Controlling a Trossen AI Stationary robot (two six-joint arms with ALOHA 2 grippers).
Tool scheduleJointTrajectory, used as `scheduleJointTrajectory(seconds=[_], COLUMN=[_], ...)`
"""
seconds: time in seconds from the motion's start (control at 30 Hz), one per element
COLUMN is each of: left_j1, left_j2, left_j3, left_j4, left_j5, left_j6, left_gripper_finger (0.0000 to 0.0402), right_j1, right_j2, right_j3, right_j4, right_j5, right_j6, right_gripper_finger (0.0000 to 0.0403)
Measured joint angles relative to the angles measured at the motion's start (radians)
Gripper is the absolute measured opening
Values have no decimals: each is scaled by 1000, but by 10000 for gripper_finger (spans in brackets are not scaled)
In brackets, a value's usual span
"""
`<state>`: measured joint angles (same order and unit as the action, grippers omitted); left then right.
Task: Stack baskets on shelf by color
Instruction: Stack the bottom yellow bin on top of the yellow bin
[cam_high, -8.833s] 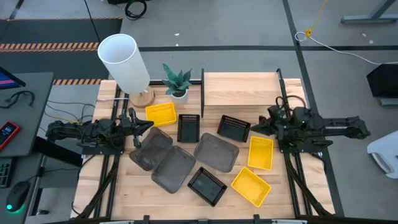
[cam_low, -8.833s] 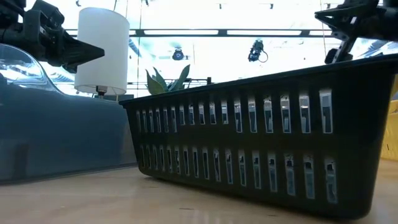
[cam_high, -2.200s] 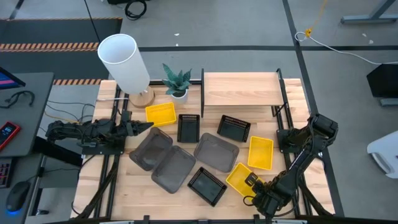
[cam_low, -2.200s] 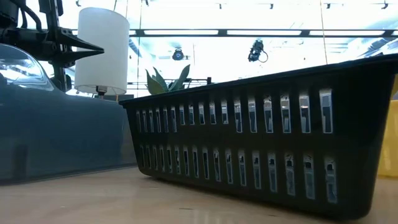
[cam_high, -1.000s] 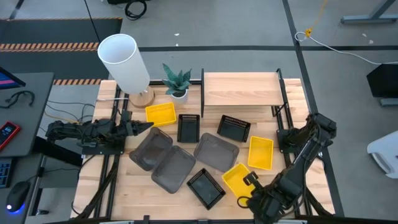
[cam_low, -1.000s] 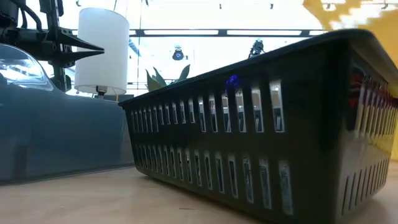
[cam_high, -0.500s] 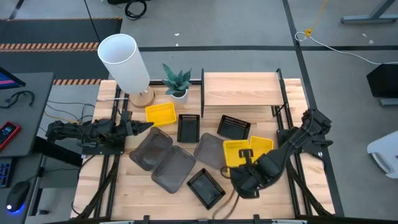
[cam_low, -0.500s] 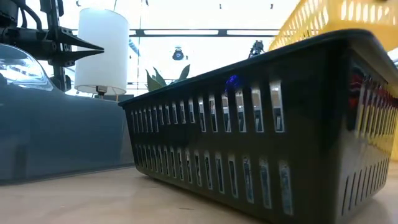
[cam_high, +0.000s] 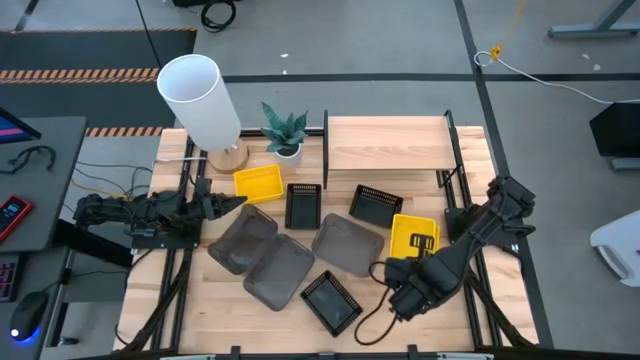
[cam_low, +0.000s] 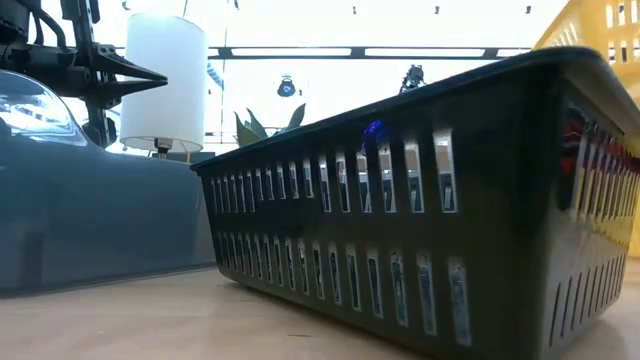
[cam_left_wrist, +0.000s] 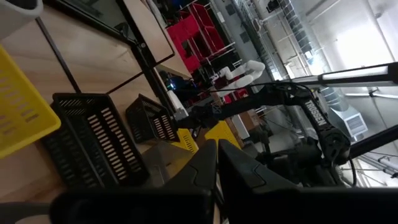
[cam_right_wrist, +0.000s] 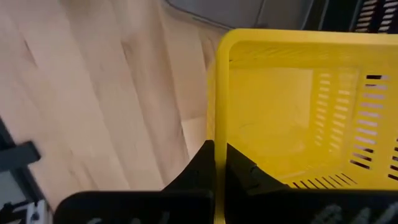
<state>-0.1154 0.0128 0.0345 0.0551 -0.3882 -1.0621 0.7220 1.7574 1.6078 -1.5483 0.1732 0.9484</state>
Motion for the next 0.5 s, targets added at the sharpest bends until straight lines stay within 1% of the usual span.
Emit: scheduleJointTrajectory(seconds=[0.1, 0.2, 0.33, 0.5], left_j1=[0, 0, 0, 0], left_j2=[0, 0, 0, 0], left_j3=[0, 0, 0, 0], left_j4=[0, 0, 0, 0], left_j5=[0, 0, 0, 0], left_j6=[1, 1, 1, 0], left_gripper_finger=[23, 18, 14, 17], right_j1=[15, 16, 13, 14], right_j2=[-4, -39, -131, -268], right_j3=[-45, -131, -257, -397], right_j4=[3, 35, 107, 153], right_j5=[21, 10, 15, 15], right_j6=[-16, -26, -24, -27], right_gripper_finger=[5, 5, 5, 5])
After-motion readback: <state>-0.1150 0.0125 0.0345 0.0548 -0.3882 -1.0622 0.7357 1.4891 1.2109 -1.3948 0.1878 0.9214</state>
